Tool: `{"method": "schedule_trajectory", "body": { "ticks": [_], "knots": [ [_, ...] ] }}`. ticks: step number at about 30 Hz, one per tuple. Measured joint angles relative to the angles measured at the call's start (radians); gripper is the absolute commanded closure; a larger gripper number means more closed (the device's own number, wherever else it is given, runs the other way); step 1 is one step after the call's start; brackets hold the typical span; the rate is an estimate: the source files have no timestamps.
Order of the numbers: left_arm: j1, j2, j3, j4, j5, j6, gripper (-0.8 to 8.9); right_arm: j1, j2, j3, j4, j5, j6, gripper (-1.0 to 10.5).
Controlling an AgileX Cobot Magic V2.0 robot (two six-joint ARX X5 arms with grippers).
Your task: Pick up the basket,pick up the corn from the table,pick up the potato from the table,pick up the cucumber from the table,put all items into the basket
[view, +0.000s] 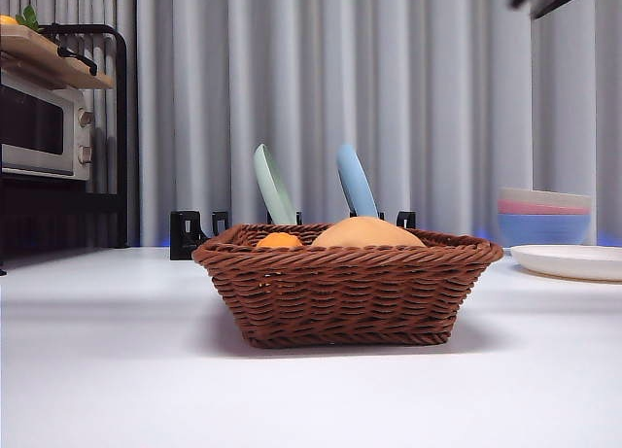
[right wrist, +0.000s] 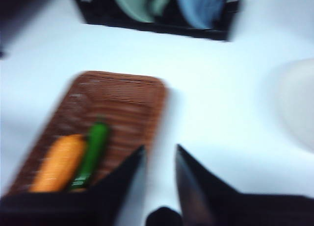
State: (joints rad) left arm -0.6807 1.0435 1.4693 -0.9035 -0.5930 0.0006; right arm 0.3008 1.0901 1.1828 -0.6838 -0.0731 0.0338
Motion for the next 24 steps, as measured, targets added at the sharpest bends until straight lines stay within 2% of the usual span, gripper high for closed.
{"method": "schedule_trajectory", "body": {
  "ticks": [4,10,12,14,17,20,24],
  "knots": [
    [-0.008,-0.114,-0.167,0.142,0.000,0.012,8.23,0.001,-0.117,-0.063,0.075,0.027,-0.023,9.6],
    [-0.028,-0.387,-0.544,0.360,0.007,0.025,8.23,0.037,-0.389,-0.321,0.264,0.028,-0.023,9.6],
    [-0.029,-0.487,-0.674,0.407,0.047,0.025,8.22,0.042,-0.476,-0.418,0.294,0.026,-0.023,9.6],
    [-0.029,-0.566,-0.761,0.418,0.089,0.021,8.22,0.042,-0.528,-0.477,0.286,0.025,-0.019,9.6],
    [-0.029,-0.620,-0.807,0.370,0.143,-0.028,8.15,0.041,-0.552,-0.492,0.246,0.026,0.037,9.6],
    [-0.029,-0.615,-0.807,0.323,0.151,-0.072,8.15,0.041,-0.551,-0.492,0.243,0.025,0.093,9.5],
    [-0.029,-0.606,-0.807,0.271,0.151,-0.091,8.15,0.041,-0.550,-0.492,0.238,0.025,0.117,9.5]
  ]
}}
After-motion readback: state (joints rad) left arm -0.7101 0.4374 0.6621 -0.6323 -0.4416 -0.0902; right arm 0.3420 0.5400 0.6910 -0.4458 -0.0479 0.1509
